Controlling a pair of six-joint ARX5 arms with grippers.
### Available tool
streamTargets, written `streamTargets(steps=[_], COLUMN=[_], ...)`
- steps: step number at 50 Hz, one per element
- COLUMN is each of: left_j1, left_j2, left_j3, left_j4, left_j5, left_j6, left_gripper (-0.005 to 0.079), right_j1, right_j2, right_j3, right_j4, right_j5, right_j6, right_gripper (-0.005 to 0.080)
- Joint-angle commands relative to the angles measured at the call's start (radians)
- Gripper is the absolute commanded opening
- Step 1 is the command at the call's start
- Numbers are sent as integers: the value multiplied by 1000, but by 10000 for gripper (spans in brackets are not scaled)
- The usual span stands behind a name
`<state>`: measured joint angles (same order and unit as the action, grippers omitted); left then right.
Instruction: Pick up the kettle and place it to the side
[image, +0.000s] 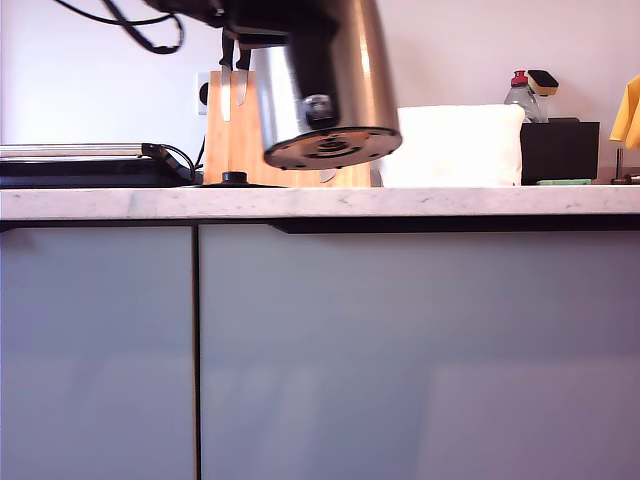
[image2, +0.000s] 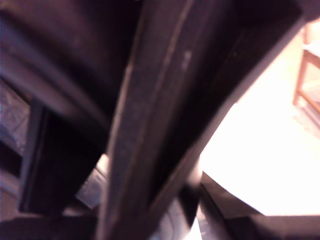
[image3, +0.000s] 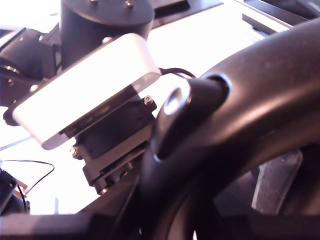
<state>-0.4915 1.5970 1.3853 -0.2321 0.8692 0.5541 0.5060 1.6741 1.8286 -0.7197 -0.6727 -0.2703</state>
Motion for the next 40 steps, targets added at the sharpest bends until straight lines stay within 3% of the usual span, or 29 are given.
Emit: streamTargets(steps=[1, 21, 40], left_j1=[-18, -95, -117], left_j2=[-26, 114, 187], left_j3=[105, 217, 225], left_j4=[34, 19, 30], left_j5=[13, 12, 12], left_j6=[22, 23, 23], left_gripper=[-22, -22, -22], right_j1=[-37, -148, -228], right_j2=[-66, -84, -80], right_j3=[36, 36, 36], right_j4=[32, -89, -146], right_j5=[59, 62, 51], right_j6=[-132, -187, -204], right_gripper=[-12, -12, -12])
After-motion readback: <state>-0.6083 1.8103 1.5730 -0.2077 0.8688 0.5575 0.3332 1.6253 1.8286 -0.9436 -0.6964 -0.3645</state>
